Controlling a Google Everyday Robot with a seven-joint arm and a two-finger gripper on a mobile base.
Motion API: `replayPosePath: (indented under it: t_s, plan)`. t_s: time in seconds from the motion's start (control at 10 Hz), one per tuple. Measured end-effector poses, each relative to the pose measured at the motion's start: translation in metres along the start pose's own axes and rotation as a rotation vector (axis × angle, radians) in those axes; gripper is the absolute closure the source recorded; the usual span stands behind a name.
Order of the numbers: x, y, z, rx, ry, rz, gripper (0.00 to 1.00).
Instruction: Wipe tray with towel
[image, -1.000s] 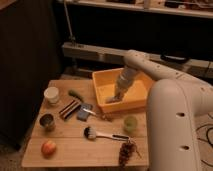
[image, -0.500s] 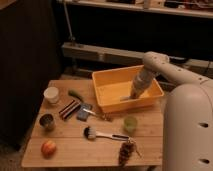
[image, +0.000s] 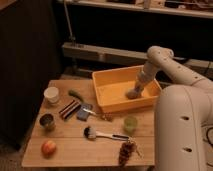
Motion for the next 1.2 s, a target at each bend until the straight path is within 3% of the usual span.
replayPosePath:
  t_s: [0.4,0.7,1.0,1.2]
  plan:
    - [-0.011,0.079,0.031,-0.030,0.046,-0.090,1.00]
    - [0.015,0.118,0.044,-0.054,0.092,-0.175,1.00]
    - [0.065,0.125,0.045,-0.080,0.137,-0.232,1.00]
    - [0.083,0.112,0.045,-0.077,0.144,-0.200,1.00]
